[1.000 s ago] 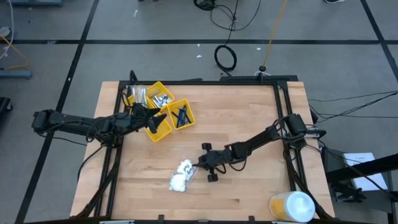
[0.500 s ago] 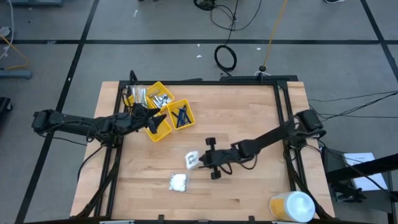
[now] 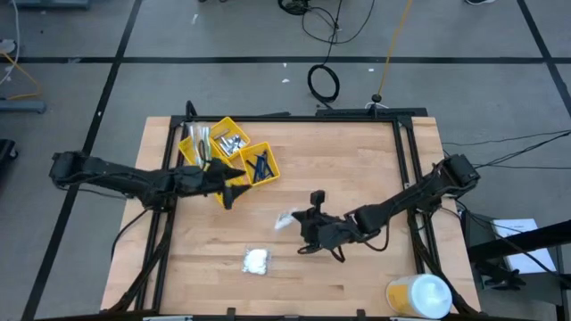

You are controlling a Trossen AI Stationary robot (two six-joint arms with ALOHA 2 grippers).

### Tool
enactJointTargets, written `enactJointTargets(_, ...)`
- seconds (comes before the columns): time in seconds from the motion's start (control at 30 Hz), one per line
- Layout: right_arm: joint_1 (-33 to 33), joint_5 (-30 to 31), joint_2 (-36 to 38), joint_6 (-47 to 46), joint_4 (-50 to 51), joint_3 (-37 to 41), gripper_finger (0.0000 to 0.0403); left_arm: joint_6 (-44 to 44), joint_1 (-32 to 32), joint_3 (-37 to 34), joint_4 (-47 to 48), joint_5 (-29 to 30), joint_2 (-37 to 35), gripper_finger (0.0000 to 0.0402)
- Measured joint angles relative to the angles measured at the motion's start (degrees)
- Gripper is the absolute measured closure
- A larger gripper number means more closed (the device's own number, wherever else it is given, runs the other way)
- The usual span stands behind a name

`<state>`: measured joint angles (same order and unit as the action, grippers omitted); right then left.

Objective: Pick & Place Travel size toiletries
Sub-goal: Put the cotton pack into the bottom yellow bin

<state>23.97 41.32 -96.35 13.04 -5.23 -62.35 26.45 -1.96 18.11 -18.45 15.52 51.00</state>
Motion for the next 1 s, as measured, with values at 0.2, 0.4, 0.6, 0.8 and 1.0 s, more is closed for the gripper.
enactJointTargets(0.2, -1.5, 9.1, 0.1, -0.2, 0.0, 0.0, 0.0403, -11.2, -2.2, 0.0, -15.1, -1.8, 12.1, 0.0103)
enactJointTargets(0.4, -4.1, 9.9, 0.5, -1.0, -1.0, 0.0, 0.0403, -22.8, -3.2, 1.2, -24.4, -1.7, 21.2, 0.0103)
enactJointTargets(0.6, -6.1, 9.7, 0.5, -2.0, -1.0, 0.0, 0.0403, -28.3, -4.2, 2.4, -25.2, -1.7, 25.6, 0.0103)
enactJointTargets(0.8, -6.8, 9.6, 0.5, -2.6, -1.9, 0.0, 0.0403, -30.6, -4.2, 3.5, -25.2, -1.6, 26.7, 0.0103)
enactJointTargets(1.0, -6.8, 6.5, 0.5, -0.4, -7.2, 0.0, 0.0403, -31.5, -4.2, 4.0, -25.2, 0.0, 26.7, 0.0115)
